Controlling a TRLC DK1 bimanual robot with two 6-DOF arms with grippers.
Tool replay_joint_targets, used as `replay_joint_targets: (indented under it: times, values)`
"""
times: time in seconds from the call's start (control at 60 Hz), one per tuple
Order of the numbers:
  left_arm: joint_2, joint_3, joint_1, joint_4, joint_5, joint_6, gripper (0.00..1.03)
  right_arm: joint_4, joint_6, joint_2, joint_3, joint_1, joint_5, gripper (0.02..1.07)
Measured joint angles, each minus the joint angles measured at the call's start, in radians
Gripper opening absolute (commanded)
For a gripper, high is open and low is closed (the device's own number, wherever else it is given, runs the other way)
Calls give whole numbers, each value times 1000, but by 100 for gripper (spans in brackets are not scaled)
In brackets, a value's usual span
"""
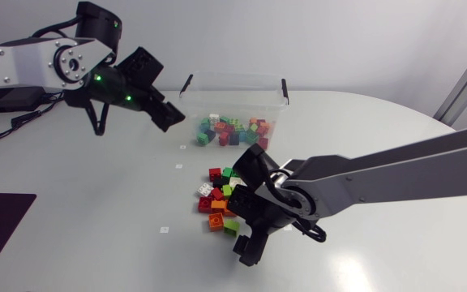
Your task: Place the duplo bricks in the container
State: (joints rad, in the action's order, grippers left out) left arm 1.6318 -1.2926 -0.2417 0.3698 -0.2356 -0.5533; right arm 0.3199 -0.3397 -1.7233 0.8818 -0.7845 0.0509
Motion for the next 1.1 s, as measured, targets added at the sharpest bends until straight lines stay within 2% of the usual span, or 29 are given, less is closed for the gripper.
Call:
replay_joint_targets:
  times: [0.2,0.367,0.583,0.633,0.8,0.883,1.1]
  values:
    - [-135,171,6,90,10,-119,98,3,16,-29,50,-31,-16,92]
    - [-212,235,-8,182,13,-185,98,23,23,-62,89,-41,-23,72]
    - [-223,324,-69,212,34,-208,98,56,23,-112,138,-42,-23,44]
    - [-223,340,-82,216,36,-208,98,65,23,-127,150,-42,-23,34]
    - [-217,350,-128,216,39,-207,98,70,23,-133,153,-42,-23,32]
    - [-186,351,-175,216,39,-207,98,69,22,-123,145,-40,-23,32]
    - [-59,388,-277,172,39,-199,98,71,22,27,63,11,-3,32]
